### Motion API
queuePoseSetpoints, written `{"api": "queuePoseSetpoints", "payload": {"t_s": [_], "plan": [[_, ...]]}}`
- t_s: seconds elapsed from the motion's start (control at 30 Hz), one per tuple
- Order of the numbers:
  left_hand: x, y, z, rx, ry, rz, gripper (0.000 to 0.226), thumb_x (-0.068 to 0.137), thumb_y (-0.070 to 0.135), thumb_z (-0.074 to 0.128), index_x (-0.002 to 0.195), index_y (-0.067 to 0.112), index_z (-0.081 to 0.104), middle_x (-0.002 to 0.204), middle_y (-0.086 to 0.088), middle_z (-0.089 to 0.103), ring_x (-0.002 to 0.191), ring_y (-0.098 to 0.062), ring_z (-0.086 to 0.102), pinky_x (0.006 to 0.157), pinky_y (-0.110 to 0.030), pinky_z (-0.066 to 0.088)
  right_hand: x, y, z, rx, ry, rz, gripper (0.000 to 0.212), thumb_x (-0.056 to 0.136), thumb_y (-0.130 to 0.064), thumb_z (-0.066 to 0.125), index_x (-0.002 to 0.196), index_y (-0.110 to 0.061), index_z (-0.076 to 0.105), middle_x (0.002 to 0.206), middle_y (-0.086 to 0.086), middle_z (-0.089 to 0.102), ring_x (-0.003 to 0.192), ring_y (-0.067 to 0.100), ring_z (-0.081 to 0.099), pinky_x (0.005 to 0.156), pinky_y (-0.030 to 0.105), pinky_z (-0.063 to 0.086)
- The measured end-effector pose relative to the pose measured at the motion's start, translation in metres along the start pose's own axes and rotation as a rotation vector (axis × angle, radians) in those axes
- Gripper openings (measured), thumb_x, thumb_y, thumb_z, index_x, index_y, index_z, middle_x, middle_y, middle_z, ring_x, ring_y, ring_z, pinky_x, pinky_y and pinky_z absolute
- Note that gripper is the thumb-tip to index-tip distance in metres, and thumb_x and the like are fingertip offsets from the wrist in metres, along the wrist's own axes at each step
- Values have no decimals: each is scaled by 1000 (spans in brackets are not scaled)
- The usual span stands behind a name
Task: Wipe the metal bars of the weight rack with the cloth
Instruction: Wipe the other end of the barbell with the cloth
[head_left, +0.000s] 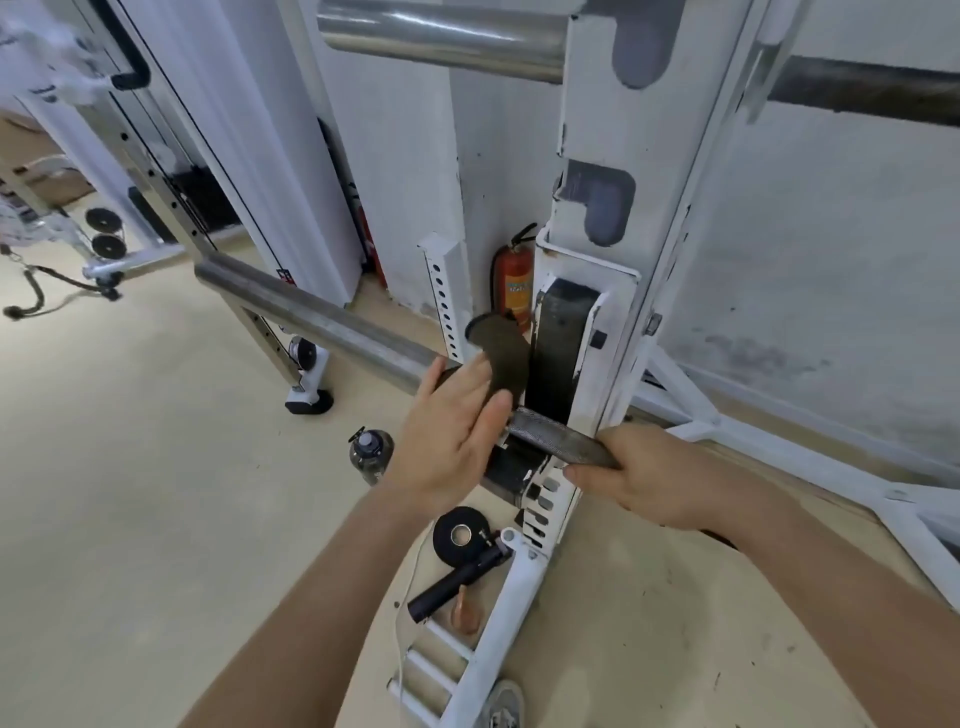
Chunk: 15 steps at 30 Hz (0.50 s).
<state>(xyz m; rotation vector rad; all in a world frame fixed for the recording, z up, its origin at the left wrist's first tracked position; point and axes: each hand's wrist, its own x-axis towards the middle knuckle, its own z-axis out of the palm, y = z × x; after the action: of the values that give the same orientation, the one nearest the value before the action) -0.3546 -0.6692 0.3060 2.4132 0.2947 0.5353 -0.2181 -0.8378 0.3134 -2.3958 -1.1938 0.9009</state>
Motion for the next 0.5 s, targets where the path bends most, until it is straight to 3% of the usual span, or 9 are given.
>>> {"api": "queuePoseSetpoints", "payload": {"t_s": [0.07, 0.13, 0.17, 0.23, 0.3, 0.33, 0.4, 0.5], "plan": [[-17, -13, 5, -56, 10, 29, 26, 103, 24, 31, 101, 21, 56, 108, 15, 58, 114, 2, 47, 110, -57, 26, 2, 1, -8, 226, -141, 46, 39, 93, -47, 56, 76, -12, 51, 63, 4, 51, 51, 18, 46, 47, 30, 41], [-37, -20, 8, -136, 50, 36, 39, 103, 28, 31, 125, 12, 59, 130, 6, 58, 126, -11, 49, 109, -42, 33, 3, 0, -15, 345, -253, 92, 38, 94, -44, 57, 78, -10, 50, 59, 3, 47, 48, 16, 42, 45, 27, 39], [-47, -20, 9, -197, 100, -3, 44, 102, 35, 33, 125, 9, 61, 125, 7, 62, 118, -10, 55, 102, -31, 39, 4, 0, -18, 398, -303, 117, 37, 95, -43, 57, 79, -10, 49, 57, 2, 45, 46, 15, 39, 44, 25, 37], [-60, -9, 14, -393, 311, -283, 55, 98, 48, 37, 93, 3, 68, 81, 17, 64, 75, 3, 56, 72, -14, 41, 7, 0, -21, 492, -396, 177, 37, 94, -45, 56, 80, -12, 48, 55, 0, 41, 44, 12, 34, 43, 22, 34], [-56, -1, 22, -730, 606, -745, 45, 97, 41, 43, 68, 11, 59, 61, 11, 52, 54, 0, 47, 56, -18, 39, 10, 1, -23, 562, -454, 223, 38, 92, -49, 56, 79, -13, 48, 55, -1, 40, 43, 11, 32, 43, 21, 32], [-50, -2, 28, -1008, 712, -928, 34, 96, 34, 49, 70, 14, 60, 65, 5, 56, 55, -5, 52, 57, -21, 44, 10, 2, -22, 577, -467, 232, 39, 91, -50, 56, 79, -14, 49, 55, -1, 41, 43, 10, 31, 43, 20, 32], [-31, -1, 35, -1505, 650, -1108, 16, 90, 29, 58, 89, 16, 66, 83, -7, 64, 70, -17, 62, 70, -29, 52, 10, 3, -20, 583, -468, 228, 39, 91, -51, 55, 79, -14, 49, 55, -1, 41, 43, 11, 32, 43, 20, 32], [-14, 4, 34, -1560, 502, -1172, 29, 92, 25, 52, 110, 9, 66, 102, -17, 67, 87, -29, 65, 87, -42, 53, 10, 5, -19, 589, -449, 210, 39, 91, -51, 55, 79, -14, 50, 55, -1, 41, 43, 11, 32, 44, 20, 32]]}}
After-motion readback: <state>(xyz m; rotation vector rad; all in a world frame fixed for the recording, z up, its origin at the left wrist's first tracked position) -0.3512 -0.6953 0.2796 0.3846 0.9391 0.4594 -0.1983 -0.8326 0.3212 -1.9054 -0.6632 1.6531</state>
